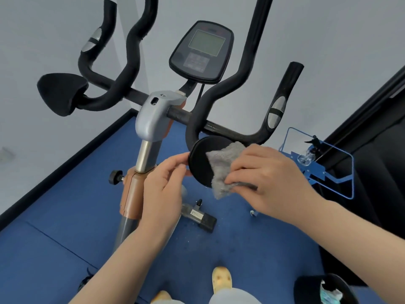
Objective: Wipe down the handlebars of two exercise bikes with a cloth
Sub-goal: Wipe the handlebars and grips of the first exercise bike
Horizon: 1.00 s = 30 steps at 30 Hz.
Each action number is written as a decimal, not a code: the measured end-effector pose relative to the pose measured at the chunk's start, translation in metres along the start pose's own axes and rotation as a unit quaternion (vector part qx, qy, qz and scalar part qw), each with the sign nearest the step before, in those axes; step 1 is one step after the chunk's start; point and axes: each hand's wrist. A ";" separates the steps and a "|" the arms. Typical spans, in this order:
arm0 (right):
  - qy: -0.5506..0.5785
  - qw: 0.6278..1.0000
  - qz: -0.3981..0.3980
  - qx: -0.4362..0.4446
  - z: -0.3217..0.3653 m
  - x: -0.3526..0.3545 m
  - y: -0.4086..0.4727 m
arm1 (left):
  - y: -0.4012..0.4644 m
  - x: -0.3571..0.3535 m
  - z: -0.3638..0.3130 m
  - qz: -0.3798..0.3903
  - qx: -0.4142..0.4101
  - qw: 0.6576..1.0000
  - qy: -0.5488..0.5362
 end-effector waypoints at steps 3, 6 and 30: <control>0.015 0.999 -0.052 -0.006 -0.002 -0.010 -0.003 | 0.000 -0.001 0.000 -0.015 0.001 1.000 0.002; 0.042 0.992 -0.118 -0.012 0.009 -0.036 -0.005 | 0.000 -0.002 0.001 -0.013 0.013 1.000 -0.015; 0.092 0.981 -0.174 0.006 0.008 -0.058 0.001 | -0.005 0.002 0.005 -0.032 -0.015 0.999 0.011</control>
Point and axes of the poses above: each hand's wrist, its own y-axis towards the middle knuckle, its own x-axis out of the back of the hand, z = x × y
